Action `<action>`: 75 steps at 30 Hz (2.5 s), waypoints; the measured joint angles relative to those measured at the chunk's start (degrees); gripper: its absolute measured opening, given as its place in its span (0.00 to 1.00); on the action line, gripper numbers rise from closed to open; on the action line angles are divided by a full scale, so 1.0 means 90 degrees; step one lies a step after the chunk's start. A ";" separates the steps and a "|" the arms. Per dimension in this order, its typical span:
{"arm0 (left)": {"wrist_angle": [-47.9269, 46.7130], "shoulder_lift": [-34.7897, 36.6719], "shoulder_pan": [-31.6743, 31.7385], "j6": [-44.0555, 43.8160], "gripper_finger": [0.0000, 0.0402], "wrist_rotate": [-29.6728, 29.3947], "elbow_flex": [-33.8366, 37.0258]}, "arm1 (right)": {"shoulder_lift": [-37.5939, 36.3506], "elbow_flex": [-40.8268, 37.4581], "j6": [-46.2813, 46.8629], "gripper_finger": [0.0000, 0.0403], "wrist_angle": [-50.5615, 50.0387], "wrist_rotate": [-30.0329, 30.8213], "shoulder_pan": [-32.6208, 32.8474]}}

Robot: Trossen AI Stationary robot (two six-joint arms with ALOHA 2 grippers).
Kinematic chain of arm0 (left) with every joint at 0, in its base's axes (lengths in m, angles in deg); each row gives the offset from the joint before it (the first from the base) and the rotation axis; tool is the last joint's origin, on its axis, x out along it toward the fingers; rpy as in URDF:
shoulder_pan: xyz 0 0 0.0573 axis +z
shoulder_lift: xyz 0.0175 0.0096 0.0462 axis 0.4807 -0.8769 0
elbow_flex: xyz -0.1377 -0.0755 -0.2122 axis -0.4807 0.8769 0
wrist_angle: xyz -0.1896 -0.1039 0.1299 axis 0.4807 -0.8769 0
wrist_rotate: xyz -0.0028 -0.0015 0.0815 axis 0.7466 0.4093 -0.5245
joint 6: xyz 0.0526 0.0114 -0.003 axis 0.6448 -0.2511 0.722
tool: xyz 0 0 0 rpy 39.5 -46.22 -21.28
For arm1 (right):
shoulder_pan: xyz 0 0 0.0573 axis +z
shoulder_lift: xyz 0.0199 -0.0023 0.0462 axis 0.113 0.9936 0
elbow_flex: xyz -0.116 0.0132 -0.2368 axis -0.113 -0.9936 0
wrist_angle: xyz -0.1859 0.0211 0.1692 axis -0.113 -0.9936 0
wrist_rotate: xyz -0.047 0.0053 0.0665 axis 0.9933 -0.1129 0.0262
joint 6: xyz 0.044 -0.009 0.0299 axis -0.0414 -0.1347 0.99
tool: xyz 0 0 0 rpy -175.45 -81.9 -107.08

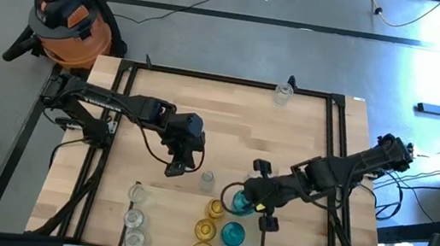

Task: Sort vases onto shelf
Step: Put the blue vase on the shelf aligned with the other blue vase, then put the transparent vase on the shelf

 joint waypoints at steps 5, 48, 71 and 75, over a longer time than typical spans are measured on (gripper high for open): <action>0.0039 0.0000 -0.0090 -0.0153 0.00 -0.0002 0.0000 | 0.0146 0.0000 0.0056 0.21 0.0192 -0.0160 0.0175; 0.0912 -0.0890 0.0000 -0.0998 0.05 -0.0666 -0.0005 | 0.0050 0.1035 0.0477 0.44 -0.1357 0.1373 -0.0179; 0.0937 -0.1616 0.0042 -0.1457 0.03 -0.0566 0.0005 | 0.0050 0.1032 0.0868 0.41 -0.1706 0.1328 -0.0184; 0.0988 -0.1620 0.0055 -0.1458 0.03 -0.0572 0.0005 | 0.0050 0.1032 0.0873 0.41 -0.1711 0.1328 -0.0184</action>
